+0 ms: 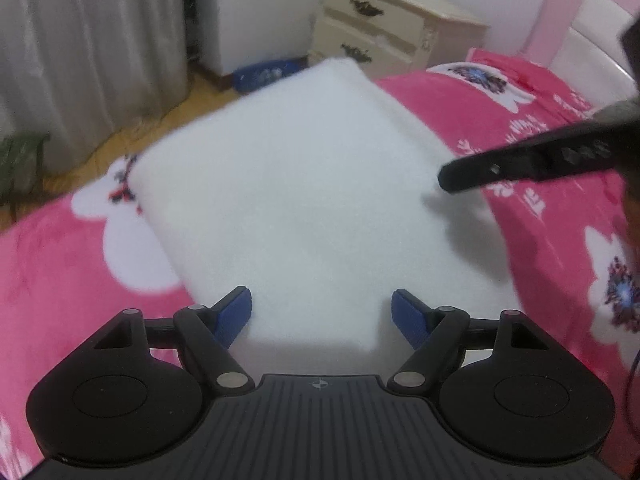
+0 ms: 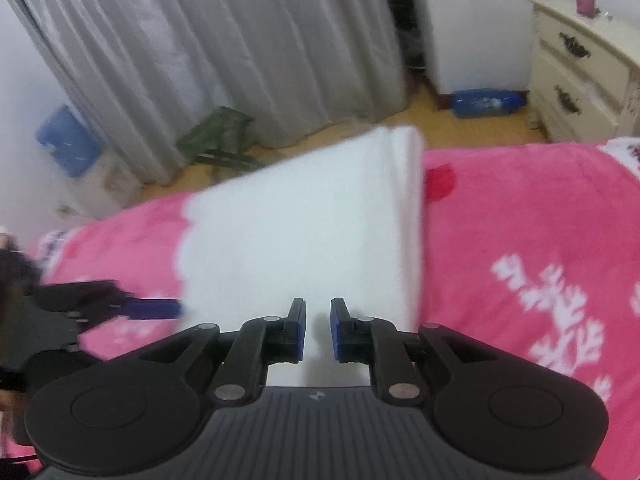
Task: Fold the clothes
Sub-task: 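Position both open grippers at the folded sweater's edge, fingers straddling it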
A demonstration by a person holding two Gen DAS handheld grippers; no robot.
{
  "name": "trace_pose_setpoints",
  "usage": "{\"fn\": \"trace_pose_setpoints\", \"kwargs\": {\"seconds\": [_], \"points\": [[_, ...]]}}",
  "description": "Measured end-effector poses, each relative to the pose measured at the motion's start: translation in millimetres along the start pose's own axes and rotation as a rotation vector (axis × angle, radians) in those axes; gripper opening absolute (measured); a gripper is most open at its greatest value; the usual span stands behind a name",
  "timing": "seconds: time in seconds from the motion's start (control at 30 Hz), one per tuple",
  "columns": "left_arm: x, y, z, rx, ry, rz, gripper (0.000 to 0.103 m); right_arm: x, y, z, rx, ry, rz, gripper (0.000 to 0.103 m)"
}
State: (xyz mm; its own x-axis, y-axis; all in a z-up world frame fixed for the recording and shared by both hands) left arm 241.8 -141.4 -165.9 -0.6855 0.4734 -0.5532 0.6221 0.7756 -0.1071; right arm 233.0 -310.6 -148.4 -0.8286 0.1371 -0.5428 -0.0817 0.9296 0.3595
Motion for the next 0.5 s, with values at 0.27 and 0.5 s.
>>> {"fn": "trace_pose_setpoints", "kwargs": {"seconds": [0.27,0.5], "points": [[23,-20,15,-0.043,0.083,0.005,0.082,48,-12,29,0.038,0.119,0.043,0.010],[22,-23,19,-0.074,0.093,-0.021,0.083,44,0,12,0.034,0.109,0.022,0.014]]}}
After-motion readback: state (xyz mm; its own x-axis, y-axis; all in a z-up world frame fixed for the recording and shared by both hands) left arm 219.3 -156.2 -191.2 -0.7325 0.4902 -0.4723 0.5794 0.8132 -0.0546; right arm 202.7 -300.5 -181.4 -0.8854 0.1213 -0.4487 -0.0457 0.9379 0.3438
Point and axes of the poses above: each gripper's, at about its wrist camera, not at the fingertips, and z roughly the way its jaws point, y to its left, x to its underside, the point moved 7 cm from there along z, roughly the way its jaws point, and after that the axes turned 2 degrees about z, right-handed, at the moved point
